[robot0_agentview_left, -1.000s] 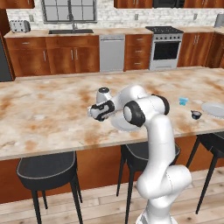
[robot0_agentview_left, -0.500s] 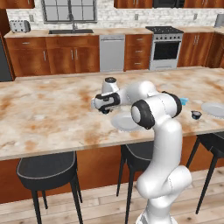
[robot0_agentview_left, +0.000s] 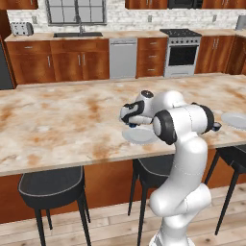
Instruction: Place two yogurt containers on each plate.
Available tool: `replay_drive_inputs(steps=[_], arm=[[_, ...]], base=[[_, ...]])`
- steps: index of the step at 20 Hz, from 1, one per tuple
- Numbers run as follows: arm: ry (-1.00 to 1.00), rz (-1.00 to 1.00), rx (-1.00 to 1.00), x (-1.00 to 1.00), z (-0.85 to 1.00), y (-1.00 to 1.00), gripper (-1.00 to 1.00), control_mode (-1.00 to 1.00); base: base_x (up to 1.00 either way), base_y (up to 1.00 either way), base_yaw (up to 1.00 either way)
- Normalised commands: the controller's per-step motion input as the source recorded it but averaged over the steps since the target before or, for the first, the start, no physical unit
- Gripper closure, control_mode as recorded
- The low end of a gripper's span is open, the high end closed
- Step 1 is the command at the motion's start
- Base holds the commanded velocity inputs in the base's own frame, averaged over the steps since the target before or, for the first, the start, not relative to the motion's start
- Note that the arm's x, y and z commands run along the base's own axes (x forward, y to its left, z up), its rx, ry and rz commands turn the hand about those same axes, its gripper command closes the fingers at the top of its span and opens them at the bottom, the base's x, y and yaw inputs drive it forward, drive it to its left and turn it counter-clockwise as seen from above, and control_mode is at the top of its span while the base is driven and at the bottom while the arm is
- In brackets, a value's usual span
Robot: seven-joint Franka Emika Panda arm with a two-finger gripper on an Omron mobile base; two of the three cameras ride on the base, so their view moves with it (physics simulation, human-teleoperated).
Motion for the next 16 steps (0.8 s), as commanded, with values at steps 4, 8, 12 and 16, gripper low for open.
replay_drive_inputs(steps=[4,8,12,16], arm=[[0.12,0.1,-0.19,0.0,0.0,-0.17,1.0,-1.0],[0.18,0.18,-0.16,0.0,-0.03,0.0,1.0,-1.0],[0.06,0.08,0.0,0.0,-0.35,0.0,1.0,-1.0],[0.06,0.02,0.0,0.0,-0.51,0.0,1.0,-1.0]], base=[[0.0,0.0,0.0],[0.0,0.0,0.0],[0.0,0.0,0.0],[0.0,0.0,0.0]])
